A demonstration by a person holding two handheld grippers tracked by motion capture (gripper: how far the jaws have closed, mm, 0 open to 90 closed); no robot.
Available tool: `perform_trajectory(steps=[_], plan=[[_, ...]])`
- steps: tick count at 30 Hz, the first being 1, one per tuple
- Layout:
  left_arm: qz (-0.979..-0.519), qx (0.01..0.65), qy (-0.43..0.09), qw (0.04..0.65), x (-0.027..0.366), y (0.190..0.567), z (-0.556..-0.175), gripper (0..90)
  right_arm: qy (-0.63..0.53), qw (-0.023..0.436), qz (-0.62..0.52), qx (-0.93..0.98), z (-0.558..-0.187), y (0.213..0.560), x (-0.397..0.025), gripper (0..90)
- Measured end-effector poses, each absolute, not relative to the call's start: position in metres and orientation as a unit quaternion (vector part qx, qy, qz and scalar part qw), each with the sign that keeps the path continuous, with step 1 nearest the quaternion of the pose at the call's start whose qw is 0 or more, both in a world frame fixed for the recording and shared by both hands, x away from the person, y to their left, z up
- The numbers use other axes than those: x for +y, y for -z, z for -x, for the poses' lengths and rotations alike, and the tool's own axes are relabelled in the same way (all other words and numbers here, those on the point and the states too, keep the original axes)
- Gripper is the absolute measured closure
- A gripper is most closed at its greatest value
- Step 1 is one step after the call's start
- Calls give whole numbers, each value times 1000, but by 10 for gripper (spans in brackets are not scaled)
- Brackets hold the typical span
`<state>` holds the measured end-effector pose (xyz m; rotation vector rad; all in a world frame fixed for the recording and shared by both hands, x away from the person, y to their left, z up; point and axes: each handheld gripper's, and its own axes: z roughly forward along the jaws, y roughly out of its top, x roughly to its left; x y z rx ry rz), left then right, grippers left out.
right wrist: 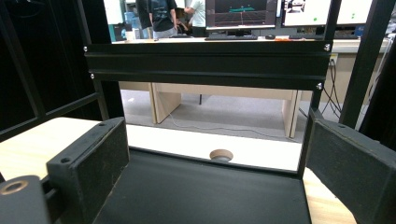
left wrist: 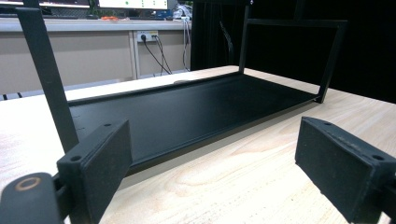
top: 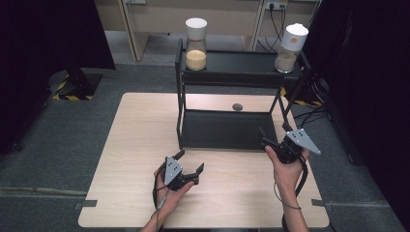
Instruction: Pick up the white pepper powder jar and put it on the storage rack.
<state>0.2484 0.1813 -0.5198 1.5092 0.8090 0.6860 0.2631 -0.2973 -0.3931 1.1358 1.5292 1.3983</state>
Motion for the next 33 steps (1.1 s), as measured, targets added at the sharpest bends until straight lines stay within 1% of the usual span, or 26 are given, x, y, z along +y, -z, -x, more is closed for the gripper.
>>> perform_trajectory(steps=[6,33], plan=[[-651,349,-297,605,181,520,-248,105,-540,382,-441,607,-260,399,-297,61],[-644,353,-297,609,182,522,-247,71,-528,352,-458,623,-244,440,-307,61]])
